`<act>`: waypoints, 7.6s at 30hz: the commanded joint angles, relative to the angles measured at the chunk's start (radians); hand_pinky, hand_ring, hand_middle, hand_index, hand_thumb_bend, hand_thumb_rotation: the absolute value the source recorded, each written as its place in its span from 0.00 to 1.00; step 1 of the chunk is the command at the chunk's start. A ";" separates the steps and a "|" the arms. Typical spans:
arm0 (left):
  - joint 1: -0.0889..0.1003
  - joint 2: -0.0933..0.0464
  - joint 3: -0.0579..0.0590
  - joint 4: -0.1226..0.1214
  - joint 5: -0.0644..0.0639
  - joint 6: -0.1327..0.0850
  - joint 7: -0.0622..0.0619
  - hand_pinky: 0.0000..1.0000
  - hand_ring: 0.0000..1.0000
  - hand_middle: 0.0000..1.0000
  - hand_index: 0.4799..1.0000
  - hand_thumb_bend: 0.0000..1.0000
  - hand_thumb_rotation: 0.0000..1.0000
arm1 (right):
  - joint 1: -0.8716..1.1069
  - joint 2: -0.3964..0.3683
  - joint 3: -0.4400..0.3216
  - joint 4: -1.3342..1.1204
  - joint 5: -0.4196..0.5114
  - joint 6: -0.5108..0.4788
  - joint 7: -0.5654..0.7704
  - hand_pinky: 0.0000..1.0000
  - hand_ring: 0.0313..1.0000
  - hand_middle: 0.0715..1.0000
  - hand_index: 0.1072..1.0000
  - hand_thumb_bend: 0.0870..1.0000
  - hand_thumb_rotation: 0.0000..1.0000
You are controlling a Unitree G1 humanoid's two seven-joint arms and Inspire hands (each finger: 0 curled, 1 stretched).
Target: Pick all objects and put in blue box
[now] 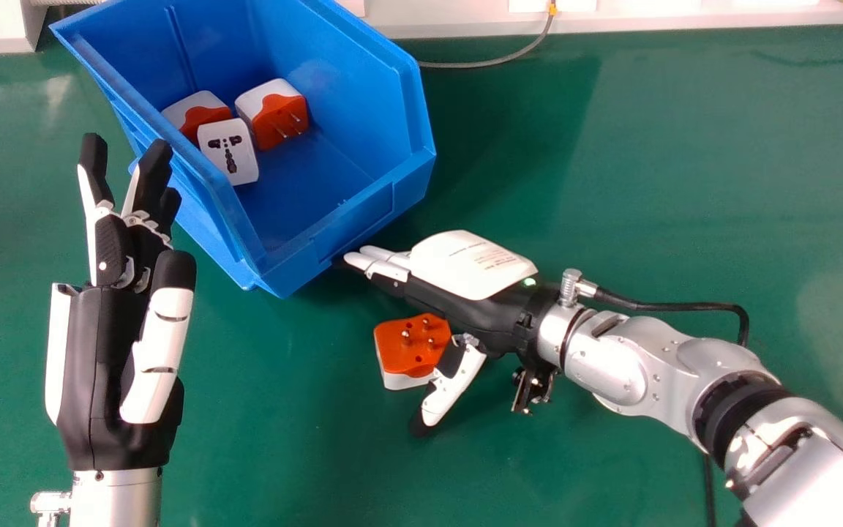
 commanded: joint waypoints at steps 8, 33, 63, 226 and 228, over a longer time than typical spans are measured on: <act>0.002 -0.003 -0.003 -0.028 -0.025 -0.002 -0.012 1.00 0.99 0.96 0.84 0.46 0.68 | 0.023 -0.012 0.041 0.036 -0.044 0.056 -0.041 0.79 0.87 0.92 0.93 1.00 0.23; -0.001 -0.002 0.001 -0.024 -0.036 0.006 -0.030 1.00 0.99 0.96 0.85 0.43 0.66 | 0.011 -0.028 0.043 0.033 -0.056 0.014 -0.155 0.41 0.43 0.44 0.48 0.52 0.01; -0.012 -0.014 0.002 -0.024 -0.020 0.004 -0.019 1.00 0.99 0.97 0.85 0.41 0.64 | -0.032 -0.100 -0.062 -0.017 0.014 -0.102 -0.147 0.37 0.40 0.42 0.44 0.48 0.00; -0.053 -0.005 0.018 0.050 0.075 -0.103 0.093 0.95 0.96 0.95 0.81 0.42 0.63 | -0.271 -0.048 -0.306 -0.073 0.183 -0.278 0.051 0.85 0.90 0.92 0.92 0.98 0.79; -0.050 -0.002 0.020 0.047 0.070 -0.102 0.094 0.95 0.96 0.95 0.81 0.42 0.63 | -0.210 -0.094 -0.330 -0.105 0.202 -0.349 0.034 0.84 0.89 0.91 0.91 0.98 0.81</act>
